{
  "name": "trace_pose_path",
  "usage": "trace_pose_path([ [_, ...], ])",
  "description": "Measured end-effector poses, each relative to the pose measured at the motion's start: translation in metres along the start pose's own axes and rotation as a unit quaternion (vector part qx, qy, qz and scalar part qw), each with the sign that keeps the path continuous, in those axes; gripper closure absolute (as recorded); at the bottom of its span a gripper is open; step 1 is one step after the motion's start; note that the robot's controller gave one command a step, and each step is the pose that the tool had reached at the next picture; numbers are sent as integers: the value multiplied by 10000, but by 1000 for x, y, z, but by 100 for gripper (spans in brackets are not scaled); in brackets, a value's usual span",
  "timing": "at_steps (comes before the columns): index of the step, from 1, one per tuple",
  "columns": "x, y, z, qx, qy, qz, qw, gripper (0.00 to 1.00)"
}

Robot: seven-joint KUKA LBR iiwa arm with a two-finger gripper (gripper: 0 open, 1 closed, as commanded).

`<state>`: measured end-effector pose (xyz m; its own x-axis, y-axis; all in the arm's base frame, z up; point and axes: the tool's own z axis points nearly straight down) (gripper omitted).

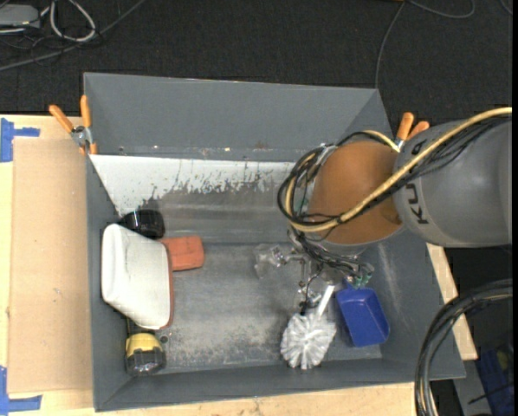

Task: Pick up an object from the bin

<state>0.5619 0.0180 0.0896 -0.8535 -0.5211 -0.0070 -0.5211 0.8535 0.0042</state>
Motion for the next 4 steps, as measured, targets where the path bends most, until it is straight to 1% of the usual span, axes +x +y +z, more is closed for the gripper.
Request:
trace_pose_path([
  [1,17,-8,8,-8,12,7,10000,0],
  [2,23,5,-23,6,-3,-277,9996,0],
  [3,33,20,-14,-2,0,-1559,9878,0],
  [4,60,41,20,3,-5,-1433,9897,100],
])
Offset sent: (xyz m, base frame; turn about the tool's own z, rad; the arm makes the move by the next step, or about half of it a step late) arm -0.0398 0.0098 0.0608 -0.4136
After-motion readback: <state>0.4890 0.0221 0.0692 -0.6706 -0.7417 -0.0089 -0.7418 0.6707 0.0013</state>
